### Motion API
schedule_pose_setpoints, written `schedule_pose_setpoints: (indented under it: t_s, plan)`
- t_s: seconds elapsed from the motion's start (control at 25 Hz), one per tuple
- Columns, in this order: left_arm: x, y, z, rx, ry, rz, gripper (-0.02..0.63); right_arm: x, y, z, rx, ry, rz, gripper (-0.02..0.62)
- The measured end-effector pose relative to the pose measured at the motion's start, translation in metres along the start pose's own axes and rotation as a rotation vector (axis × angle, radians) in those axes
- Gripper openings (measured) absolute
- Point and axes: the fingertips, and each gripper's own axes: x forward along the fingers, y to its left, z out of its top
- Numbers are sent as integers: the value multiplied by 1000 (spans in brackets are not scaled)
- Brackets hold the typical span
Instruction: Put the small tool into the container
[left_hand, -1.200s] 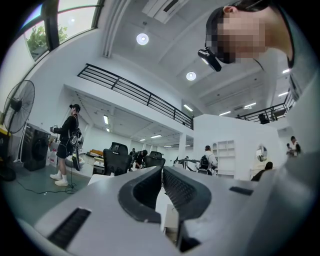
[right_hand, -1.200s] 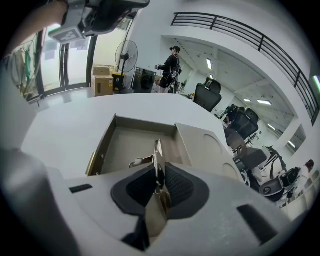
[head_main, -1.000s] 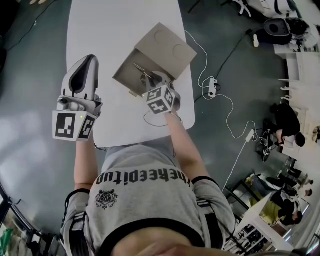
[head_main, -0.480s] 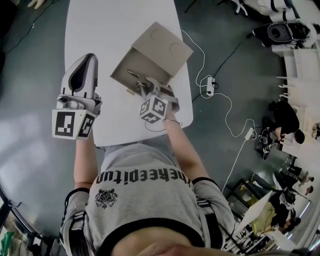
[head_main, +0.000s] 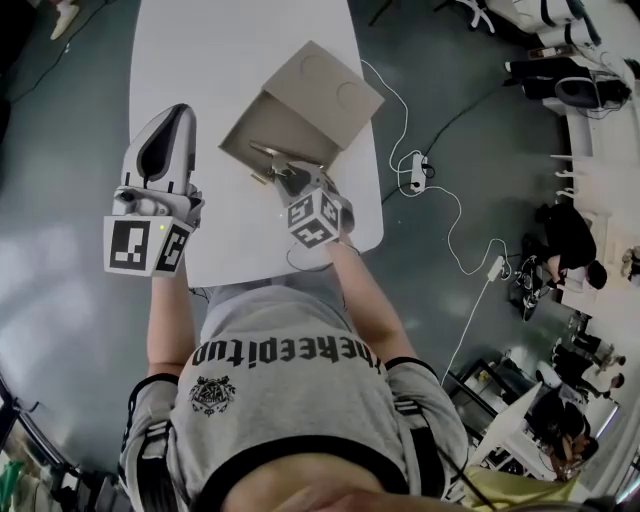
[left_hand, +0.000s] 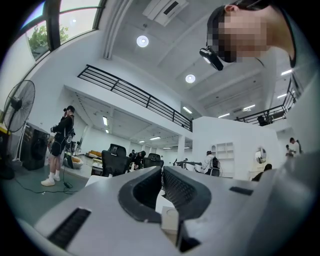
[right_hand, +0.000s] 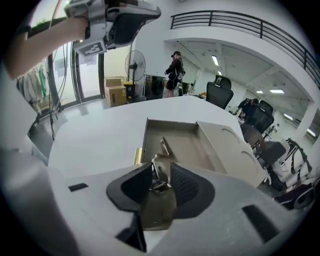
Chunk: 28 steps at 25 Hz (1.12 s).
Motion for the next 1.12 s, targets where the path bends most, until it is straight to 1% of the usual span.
schedule_pose_setpoints:
  t_s: [0.08, 0.16, 0.2, 0.24, 0.44, 0.56, 0.72, 0.92, 1.12]
  plan:
    - [-4, -1, 1, 1, -3, 7, 14, -7, 2, 4, 69, -38, 22, 111]
    - [-8, -3, 2, 3, -5, 14, 14, -16, -1, 9, 160, -92, 26, 89]
    - [-10, -4, 2, 3, -6, 17, 14, -20, -5, 12, 210, -121, 20, 60]
    - [-12, -6, 2, 4, -7, 21, 14, -25, -9, 14, 253, -147, 11, 9]
    - [-23, -17, 8, 10, -17, 38, 14, -54, -28, 24, 386, -261, -3, 2]
    - [-31, -28, 14, 17, -23, 43, 14, -74, -34, 29, 407, -315, -19, 2]
    - [-40, -42, 14, 28, -20, 48, 14, -94, -35, 30, 401, -357, -32, 2]
    - [-55, -58, 21, 37, -24, 74, 14, -124, -37, 37, 379, -433, -58, 2]
    - [-69, -76, 26, 46, -30, 96, 14, -151, -42, 40, 385, -496, -76, 3]
